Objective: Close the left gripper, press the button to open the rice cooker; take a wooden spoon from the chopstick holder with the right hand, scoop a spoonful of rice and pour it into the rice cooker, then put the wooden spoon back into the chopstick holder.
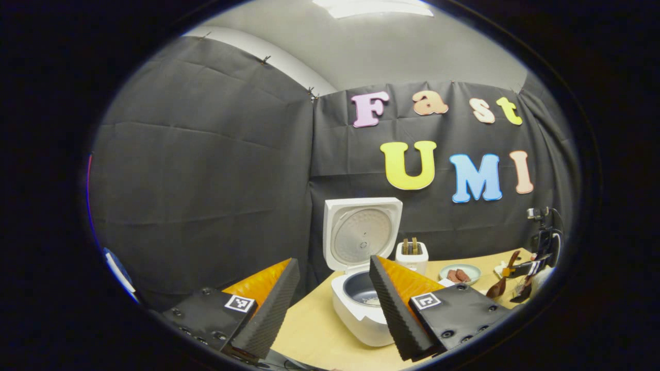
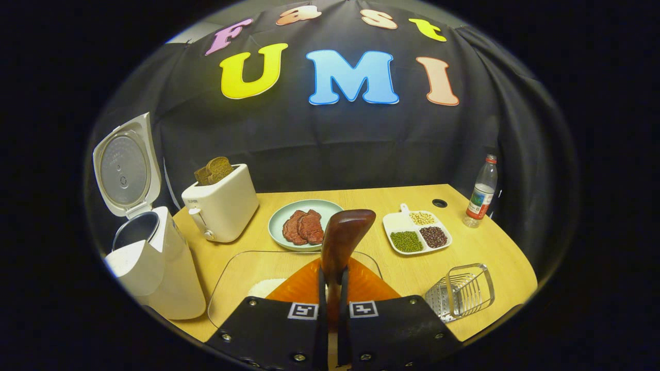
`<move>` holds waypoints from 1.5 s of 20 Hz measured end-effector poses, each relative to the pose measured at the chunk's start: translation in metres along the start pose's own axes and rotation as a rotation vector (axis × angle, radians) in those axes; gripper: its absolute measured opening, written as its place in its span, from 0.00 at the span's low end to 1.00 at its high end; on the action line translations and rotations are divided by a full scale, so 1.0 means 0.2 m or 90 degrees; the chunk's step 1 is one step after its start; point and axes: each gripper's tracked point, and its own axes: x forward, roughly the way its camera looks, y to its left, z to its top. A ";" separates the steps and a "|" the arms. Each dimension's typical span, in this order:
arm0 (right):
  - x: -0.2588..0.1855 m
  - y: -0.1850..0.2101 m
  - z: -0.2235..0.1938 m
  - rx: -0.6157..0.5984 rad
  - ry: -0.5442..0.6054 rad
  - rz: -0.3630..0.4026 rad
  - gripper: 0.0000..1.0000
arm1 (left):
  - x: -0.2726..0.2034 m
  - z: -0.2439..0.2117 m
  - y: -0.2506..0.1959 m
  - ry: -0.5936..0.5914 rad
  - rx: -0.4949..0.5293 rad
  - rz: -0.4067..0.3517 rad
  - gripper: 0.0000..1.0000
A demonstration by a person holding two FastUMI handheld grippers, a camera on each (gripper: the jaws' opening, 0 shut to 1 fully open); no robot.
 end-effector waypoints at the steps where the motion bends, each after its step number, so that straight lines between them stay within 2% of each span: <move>1: 0.00 0.02 0.00 0.009 0.000 0.002 0.08 | 0.01 0.00 0.00 0.000 0.000 0.000 0.96; 3: 0.00 0.07 -0.01 0.021 0.000 0.008 0.08 | 0.01 -0.01 0.02 0.001 0.000 0.000 0.98; 4: 0.00 0.10 -0.03 0.026 0.004 0.015 0.08 | 0.01 -0.01 0.03 0.001 0.000 0.000 0.91; 8: -0.01 0.22 -0.06 0.030 0.006 0.045 0.08 | 0.01 -0.02 0.05 0.003 -0.002 0.001 0.92; 12: -0.02 0.28 -0.08 0.080 0.022 0.081 0.08 | 0.00 -0.02 0.05 0.001 0.000 -0.001 0.94; 16: -0.03 0.24 -0.08 0.184 0.041 0.107 0.08 | -0.02 -0.01 0.06 -0.002 0.004 0.002 0.91; 18: -0.03 0.20 -0.09 0.237 0.050 0.111 0.08 | -0.03 0.00 0.07 -0.002 0.007 0.005 0.98; 23: -0.03 0.12 -0.06 0.375 0.058 0.140 0.07 | -0.06 0.01 0.06 0.001 0.014 0.007 0.98; 25: -0.05 0.09 -0.03 0.435 0.051 0.151 0.08 | -0.06 0.01 0.04 0.000 0.017 0.003 0.95; 30: -0.08 0.02 0.07 0.503 0.028 0.163 0.08 | -0.07 0.02 -0.02 -0.003 0.021 -0.012 0.91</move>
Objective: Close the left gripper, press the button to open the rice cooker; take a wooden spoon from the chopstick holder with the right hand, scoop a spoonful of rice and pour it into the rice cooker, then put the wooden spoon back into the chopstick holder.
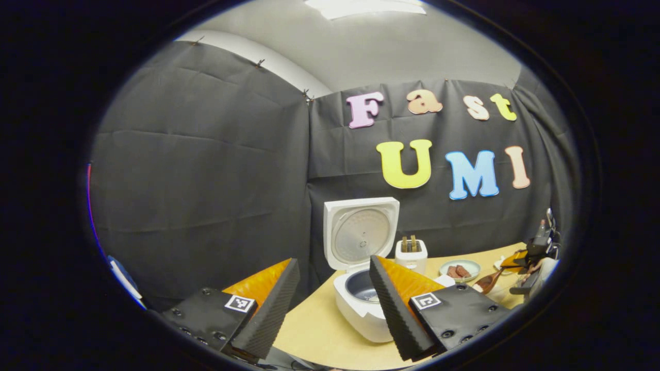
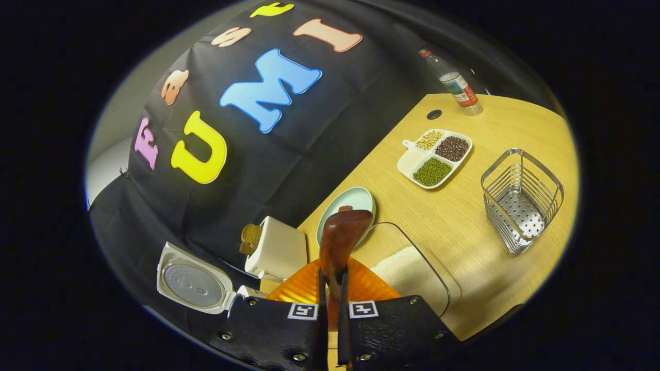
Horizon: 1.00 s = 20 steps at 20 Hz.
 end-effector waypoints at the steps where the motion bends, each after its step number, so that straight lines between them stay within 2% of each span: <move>1: -0.01 0.02 0.02 0.022 -0.003 0.011 0.08 | 0.00 0.00 -0.01 0.000 -0.001 -0.003 0.91; 3: -0.03 0.09 0.05 0.064 -0.008 0.034 0.08 | 0.01 0.01 -0.02 -0.002 -0.003 -0.006 0.98; 5: -0.04 0.16 0.06 0.094 -0.009 0.058 0.07 | 0.02 0.00 -0.02 -0.002 -0.005 -0.009 0.98; 7: -0.05 0.24 0.06 0.119 -0.006 0.082 0.08 | 0.02 -0.01 -0.01 -0.001 -0.008 -0.010 0.91; 9: -0.06 0.32 0.05 0.132 -0.001 0.103 0.07 | 0.01 0.00 0.01 -0.001 -0.010 -0.009 0.91; 10: -0.06 0.37 0.05 0.137 -0.002 0.115 0.08 | 0.00 -0.01 0.03 -0.002 -0.010 -0.008 0.98; 16: -0.09 0.68 -0.06 0.112 0.019 0.178 0.07 | -0.04 -0.03 0.10 0.005 -0.017 0.000 0.98; 18: -0.08 0.77 -0.13 0.089 0.034 0.193 0.07 | -0.06 -0.04 0.12 0.007 -0.018 0.006 0.91; 20: -0.07 0.86 -0.21 0.066 0.048 0.207 0.07 | -0.07 -0.06 0.16 0.009 -0.020 0.013 0.91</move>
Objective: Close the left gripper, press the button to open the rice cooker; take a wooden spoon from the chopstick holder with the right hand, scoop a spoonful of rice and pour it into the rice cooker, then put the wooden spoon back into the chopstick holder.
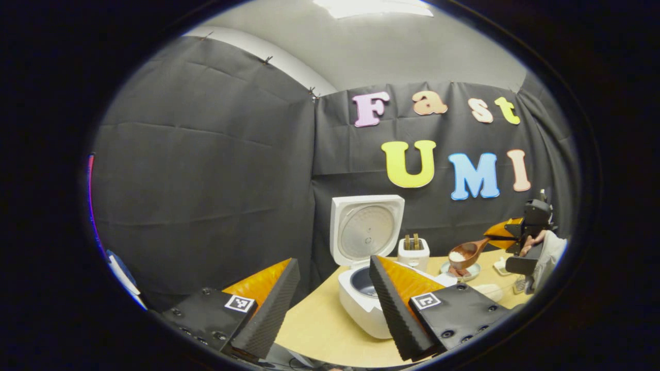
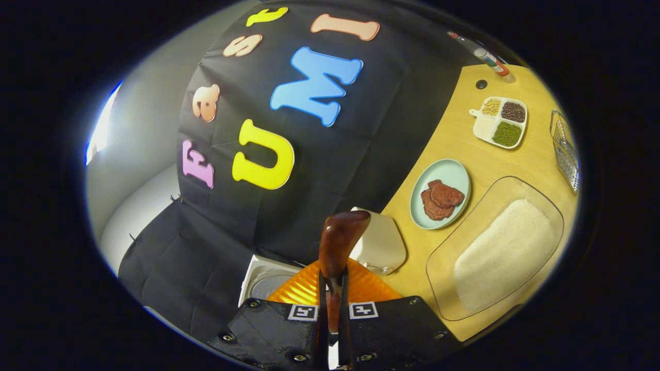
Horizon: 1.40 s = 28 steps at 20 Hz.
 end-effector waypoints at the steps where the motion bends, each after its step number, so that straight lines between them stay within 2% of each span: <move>1: 0.02 0.03 -0.04 -0.007 0.008 0.005 0.07 | 0.00 0.00 0.02 0.002 0.000 0.005 0.92; 5: 0.11 0.10 -0.19 -0.024 0.033 0.020 0.08 | -0.07 -0.03 0.13 0.010 -0.007 0.031 0.95; 6: 0.14 0.11 -0.22 -0.030 0.037 0.022 0.07 | -0.09 -0.04 0.15 0.013 -0.010 0.035 0.91; 10: 0.23 0.11 -0.37 -0.066 0.053 0.014 0.07 | -0.13 -0.09 0.24 0.030 -0.010 0.057 0.98; 12: 0.28 0.10 -0.45 -0.096 0.063 0.009 0.07 | -0.15 -0.11 0.27 0.037 -0.009 0.066 0.94; 15: 0.34 0.10 -0.57 -0.168 0.079 0.010 0.07 | -0.16 -0.15 0.31 0.052 -0.003 0.076 0.98; 16: 0.36 0.11 -0.62 -0.195 0.084 0.011 0.08 | -0.17 -0.17 0.32 0.058 0.003 0.078 0.94; 17: 0.39 0.12 -0.67 -0.219 0.088 0.014 0.08 | -0.18 -0.18 0.33 0.062 0.009 0.080 0.98; 19: 0.43 0.13 -0.73 -0.259 0.096 0.019 0.07 | -0.18 -0.19 0.35 0.065 0.014 0.081 0.91; 22: 0.49 0.16 -0.77 -0.300 0.105 0.025 0.07 | -0.18 -0.21 0.39 0.069 0.012 0.088 0.91; 26: 0.53 0.19 -0.78 -0.430 0.110 0.014 0.07 | -0.16 -0.24 0.40 0.072 -0.008 0.090 0.99; 28: 0.54 0.19 -0.83 -0.486 0.127 0.021 0.07 | -0.16 -0.25 0.39 0.070 -0.012 0.088 0.99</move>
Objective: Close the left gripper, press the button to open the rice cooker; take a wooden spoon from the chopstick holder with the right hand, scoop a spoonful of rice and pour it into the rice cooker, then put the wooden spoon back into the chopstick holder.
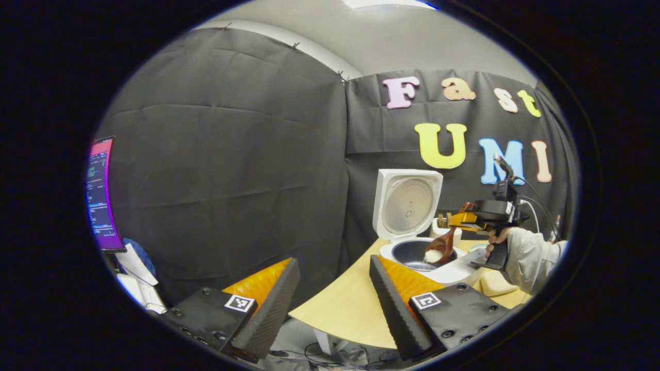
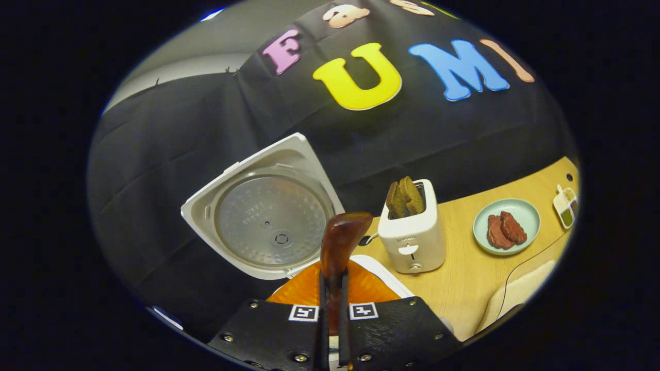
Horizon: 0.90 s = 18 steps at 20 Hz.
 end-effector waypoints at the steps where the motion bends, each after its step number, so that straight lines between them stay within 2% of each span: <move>1: 0.00 0.01 -0.01 -0.028 0.002 0.003 0.07 | 0.01 0.00 0.00 0.000 -0.001 0.000 0.99; 5: 0.01 0.09 -0.01 -0.153 0.008 0.008 0.07 | 0.02 0.00 -0.01 -0.001 -0.010 0.001 0.99; 8: 0.03 0.12 -0.04 -0.239 0.015 0.010 0.07 | 0.03 -0.01 -0.01 0.001 -0.022 0.006 0.91; 13: -0.01 0.19 0.00 -0.418 -0.018 0.015 0.07 | 0.02 -0.01 -0.01 0.000 -0.026 0.011 0.92; 15: -0.05 0.22 0.02 -0.499 -0.041 0.016 0.07 | 0.03 -0.01 -0.03 -0.002 -0.029 0.009 0.99; 16: -0.07 0.23 0.03 -0.533 -0.053 0.016 0.07 | 0.03 0.00 -0.03 -0.004 -0.030 0.008 0.91; 18: -0.09 0.23 0.04 -0.585 -0.057 0.016 0.07 | 0.03 0.01 -0.05 -0.008 -0.032 0.002 0.92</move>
